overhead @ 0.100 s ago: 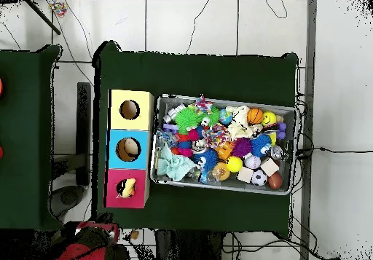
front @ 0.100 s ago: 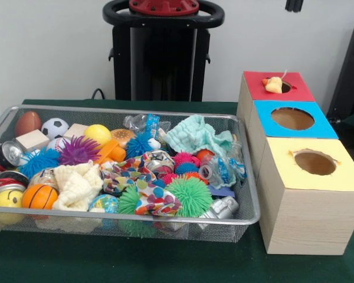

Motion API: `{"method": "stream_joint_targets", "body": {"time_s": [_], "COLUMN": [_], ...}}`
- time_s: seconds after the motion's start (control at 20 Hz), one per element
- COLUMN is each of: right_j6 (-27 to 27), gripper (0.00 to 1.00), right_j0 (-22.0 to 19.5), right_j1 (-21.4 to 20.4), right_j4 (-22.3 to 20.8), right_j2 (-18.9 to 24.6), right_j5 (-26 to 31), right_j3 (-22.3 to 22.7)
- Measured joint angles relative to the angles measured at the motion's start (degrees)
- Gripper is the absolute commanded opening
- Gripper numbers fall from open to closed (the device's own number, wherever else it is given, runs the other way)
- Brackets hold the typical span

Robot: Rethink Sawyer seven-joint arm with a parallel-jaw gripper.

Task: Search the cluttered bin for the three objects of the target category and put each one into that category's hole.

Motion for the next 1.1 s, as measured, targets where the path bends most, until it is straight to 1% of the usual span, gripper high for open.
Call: {"method": "stream_joint_targets", "body": {"time_s": [0.25,0.5,0.85,0.9,1.05,1.1], "right_j6": [0.0,0.0,0.0,0.0,0.0,0.0], "gripper": [0.00,0.00,0.00,0.00,0.00,0.00], "right_j0": [1.2,2.0,1.7,2.0,3.5,5.0], "right_j1": [6.2,13.6,19.5,20.6,21.1,21.6], "right_j4": [-0.9,-0.9,-0.8,-0.8,-0.7,-0.6], "right_j2": [-1.5,-3.2,-4.6,-5.4,-7.0,-8.3], "right_j5": [-7.9,-15.3,-19.8,-20.4,-21.7,-22.9], "right_j3": [0.5,0.5,0.5,0.5,0.4,0.3]}}
